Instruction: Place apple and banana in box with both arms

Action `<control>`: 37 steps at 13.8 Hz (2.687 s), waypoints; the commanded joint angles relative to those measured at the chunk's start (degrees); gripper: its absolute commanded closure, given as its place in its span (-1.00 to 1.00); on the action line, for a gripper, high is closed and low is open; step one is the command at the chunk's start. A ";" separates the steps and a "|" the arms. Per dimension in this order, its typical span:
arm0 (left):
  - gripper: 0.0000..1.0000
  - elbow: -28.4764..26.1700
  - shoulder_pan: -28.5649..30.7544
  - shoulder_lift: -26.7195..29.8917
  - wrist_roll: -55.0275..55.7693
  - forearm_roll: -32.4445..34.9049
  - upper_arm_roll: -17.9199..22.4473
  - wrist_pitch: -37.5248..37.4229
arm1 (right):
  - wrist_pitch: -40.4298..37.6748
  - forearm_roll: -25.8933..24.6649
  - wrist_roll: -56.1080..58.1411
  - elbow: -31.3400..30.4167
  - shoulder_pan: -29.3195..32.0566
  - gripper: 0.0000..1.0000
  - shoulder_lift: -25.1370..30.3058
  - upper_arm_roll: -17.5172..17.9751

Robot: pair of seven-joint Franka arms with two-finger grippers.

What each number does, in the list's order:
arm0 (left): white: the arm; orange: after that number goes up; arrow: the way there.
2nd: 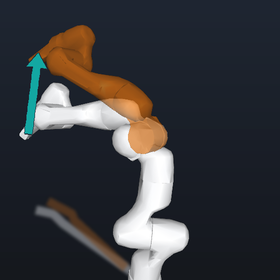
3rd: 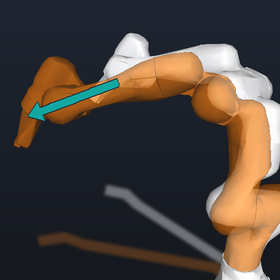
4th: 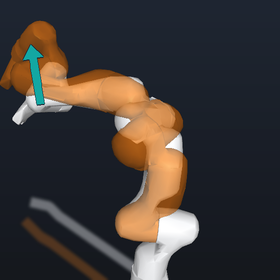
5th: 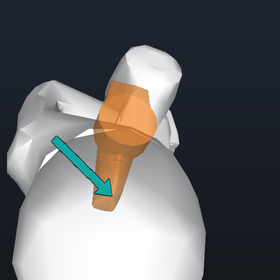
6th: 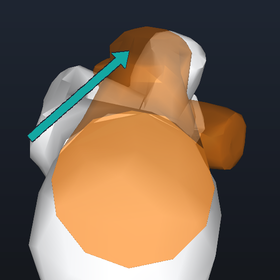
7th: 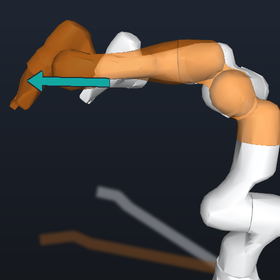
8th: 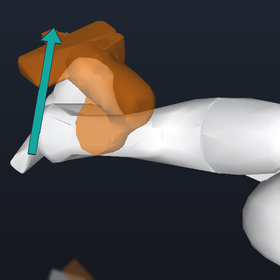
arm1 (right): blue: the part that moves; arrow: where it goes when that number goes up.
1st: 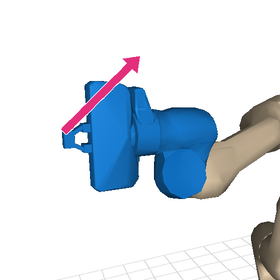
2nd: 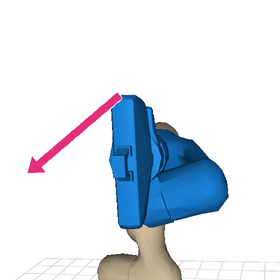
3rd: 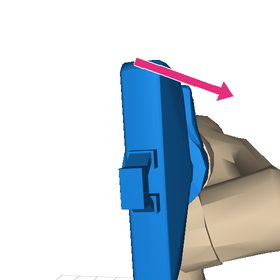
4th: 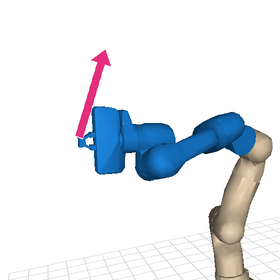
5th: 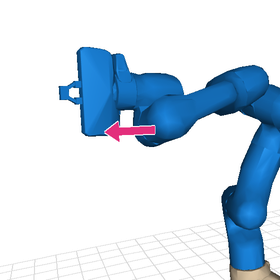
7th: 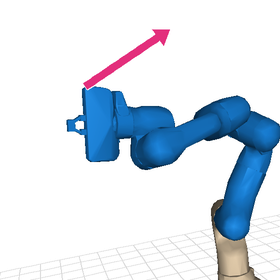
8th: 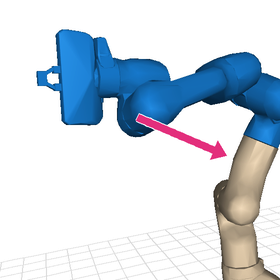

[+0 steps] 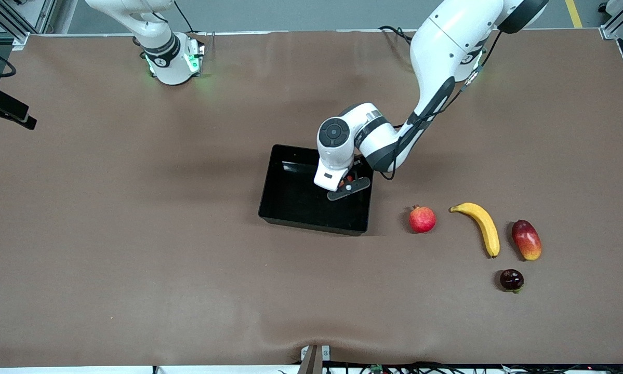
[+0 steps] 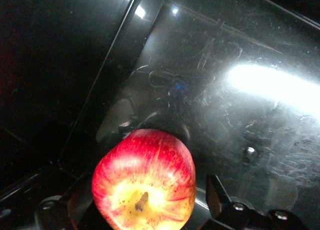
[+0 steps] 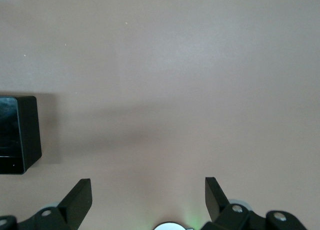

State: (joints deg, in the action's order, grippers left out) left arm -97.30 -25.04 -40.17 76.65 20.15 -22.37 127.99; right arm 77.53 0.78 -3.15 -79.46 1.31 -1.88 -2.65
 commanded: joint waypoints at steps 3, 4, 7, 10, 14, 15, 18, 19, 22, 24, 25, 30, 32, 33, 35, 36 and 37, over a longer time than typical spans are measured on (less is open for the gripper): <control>-1.00 2.19 0.43 5.35 0.78 1.56 0.14 -6.77 | -2.21 -0.69 0.25 0.10 -1.13 -1.00 0.65 -0.61; -1.00 3.59 0.87 6.67 -0.18 1.48 0.22 -9.05 | -2.64 -0.69 0.25 0.10 -1.22 -1.00 0.73 -0.52; -1.00 7.64 4.63 9.40 -5.53 0.42 -0.04 -14.77 | -2.48 0.18 -0.63 0.18 -1.31 -1.00 1.09 -0.25; -1.00 8.97 10.26 13.00 -15.19 -5.54 -0.04 -16.63 | -1.34 0.02 -0.72 0.36 -1.48 -1.00 0.56 -0.34; -1.00 9.23 16.41 14.85 -24.08 -8.10 -0.04 -19.18 | -0.63 0.37 -0.72 0.63 -1.57 -1.00 0.47 -0.34; -1.00 9.15 18.00 15.20 -26.10 -8.10 0.05 -19.53 | -0.63 0.28 -0.72 0.63 -1.66 -1.00 0.38 -0.34; -1.00 9.15 24.05 16.43 -33.57 -8.10 0.05 -20.93 | -0.28 0.19 -0.72 0.63 -1.57 -1.00 0.38 -0.43; -1.00 9.15 26.08 16.44 -35.85 -8.02 0.05 -22.16 | -0.02 0.19 -0.72 0.63 -1.40 -1.00 0.38 -0.43; -1.00 10.19 29.78 16.00 -41.49 -7.31 0.57 -24.36 | 0.08 0.28 -0.72 0.63 -1.31 -1.00 0.29 -0.43; -1.00 10.82 29.96 15.12 -41.50 -7.31 1.36 -26.21 | 0.08 0.36 -0.72 0.63 -1.57 -1.00 0.21 -0.43; -1.00 10.82 30.49 14.51 -41.85 -7.14 2.41 -26.22 | 0.08 0.37 -0.72 0.63 -1.57 -1.00 0.12 -0.43; -1.00 10.20 35.50 12.75 -47.03 -7.23 2.86 -25.69 | 0.08 0.28 -0.72 0.54 -1.13 -1.00 0.12 -0.52; -1.00 9.94 36.46 12.22 -47.03 -7.23 2.77 -25.08 | 0.34 0.36 -0.72 0.54 -0.78 -1.00 -0.14 -0.52; -1.00 9.85 36.47 12.13 -47.03 -7.23 2.77 -24.46 | 0.43 0.37 -0.72 0.54 -1.13 -1.00 -0.23 -0.60; -1.00 10.55 35.86 11.43 -47.73 -6.35 2.86 -24.19 | 0.51 0.28 -0.72 0.54 -1.39 -1.00 -0.23 -0.61; -1.00 10.55 35.77 11.17 -47.82 -5.39 2.86 -24.11 | 0.51 0.36 -0.72 0.54 -1.48 -1.00 -0.23 -0.61; -1.00 10.64 35.85 10.64 -47.83 -5.21 2.86 -24.11 | 0.51 0.37 -0.72 0.54 -1.48 -1.00 -0.23 -0.61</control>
State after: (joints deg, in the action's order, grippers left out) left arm -87.43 10.90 -28.75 29.97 13.66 -19.41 103.68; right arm 77.96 0.93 -3.22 -79.25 0.33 -2.08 -3.00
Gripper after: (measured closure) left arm 0.000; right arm 0.000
